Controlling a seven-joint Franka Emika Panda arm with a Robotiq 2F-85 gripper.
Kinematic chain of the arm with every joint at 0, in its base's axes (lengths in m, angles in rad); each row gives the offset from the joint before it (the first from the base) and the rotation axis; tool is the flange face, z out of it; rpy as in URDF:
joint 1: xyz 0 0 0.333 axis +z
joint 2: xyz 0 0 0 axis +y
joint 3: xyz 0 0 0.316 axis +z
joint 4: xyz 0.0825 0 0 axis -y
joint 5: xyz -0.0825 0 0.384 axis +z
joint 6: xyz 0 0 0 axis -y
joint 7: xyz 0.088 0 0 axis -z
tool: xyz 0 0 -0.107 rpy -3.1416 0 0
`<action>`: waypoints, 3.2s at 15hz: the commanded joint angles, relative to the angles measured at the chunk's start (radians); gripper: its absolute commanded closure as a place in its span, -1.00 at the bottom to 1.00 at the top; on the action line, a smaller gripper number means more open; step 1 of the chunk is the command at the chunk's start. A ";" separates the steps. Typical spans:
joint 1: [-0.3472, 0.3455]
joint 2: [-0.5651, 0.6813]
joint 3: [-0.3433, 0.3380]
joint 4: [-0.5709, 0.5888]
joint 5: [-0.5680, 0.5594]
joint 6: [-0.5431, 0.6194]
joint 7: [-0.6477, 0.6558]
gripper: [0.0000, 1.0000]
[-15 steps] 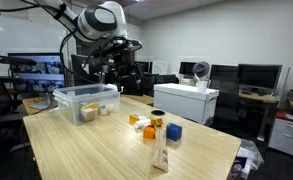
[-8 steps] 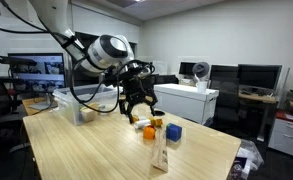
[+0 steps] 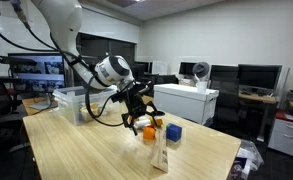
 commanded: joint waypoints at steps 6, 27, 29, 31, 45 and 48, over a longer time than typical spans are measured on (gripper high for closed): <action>-0.004 0.143 0.036 0.148 0.007 0.052 0.074 -0.92; 0.055 -0.203 0.199 0.266 0.776 -0.008 0.078 0.36; 0.088 -0.262 0.227 0.245 0.835 0.007 0.077 0.36; 0.105 -0.264 0.216 0.241 0.841 -0.038 0.097 -0.65; 0.037 -0.025 -0.004 0.046 0.536 -0.101 0.184 -1.00; 0.044 0.027 0.003 0.077 0.529 -0.098 0.180 -1.00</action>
